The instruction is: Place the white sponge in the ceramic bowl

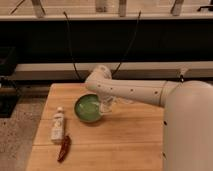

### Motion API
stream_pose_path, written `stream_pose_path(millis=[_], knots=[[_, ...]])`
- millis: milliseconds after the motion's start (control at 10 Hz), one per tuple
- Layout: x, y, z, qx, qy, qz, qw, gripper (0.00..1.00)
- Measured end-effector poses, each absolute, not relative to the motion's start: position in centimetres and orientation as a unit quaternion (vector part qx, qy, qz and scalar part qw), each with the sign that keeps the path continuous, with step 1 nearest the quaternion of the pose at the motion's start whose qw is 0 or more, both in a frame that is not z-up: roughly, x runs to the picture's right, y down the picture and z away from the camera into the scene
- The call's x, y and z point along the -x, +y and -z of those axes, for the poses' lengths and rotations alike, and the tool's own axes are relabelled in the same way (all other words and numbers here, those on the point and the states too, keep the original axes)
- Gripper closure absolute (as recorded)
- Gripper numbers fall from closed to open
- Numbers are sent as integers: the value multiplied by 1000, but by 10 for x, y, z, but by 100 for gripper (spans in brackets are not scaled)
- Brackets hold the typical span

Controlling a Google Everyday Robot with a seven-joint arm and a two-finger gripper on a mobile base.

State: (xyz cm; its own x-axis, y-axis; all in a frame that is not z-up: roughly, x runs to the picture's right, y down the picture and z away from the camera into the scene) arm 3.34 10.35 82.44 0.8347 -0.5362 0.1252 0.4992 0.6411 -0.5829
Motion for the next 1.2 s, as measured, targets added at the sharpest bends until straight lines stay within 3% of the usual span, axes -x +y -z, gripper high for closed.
stream_pose_path(millis=[1200], knots=[[-6,97,-841,291,33,336,895,100]])
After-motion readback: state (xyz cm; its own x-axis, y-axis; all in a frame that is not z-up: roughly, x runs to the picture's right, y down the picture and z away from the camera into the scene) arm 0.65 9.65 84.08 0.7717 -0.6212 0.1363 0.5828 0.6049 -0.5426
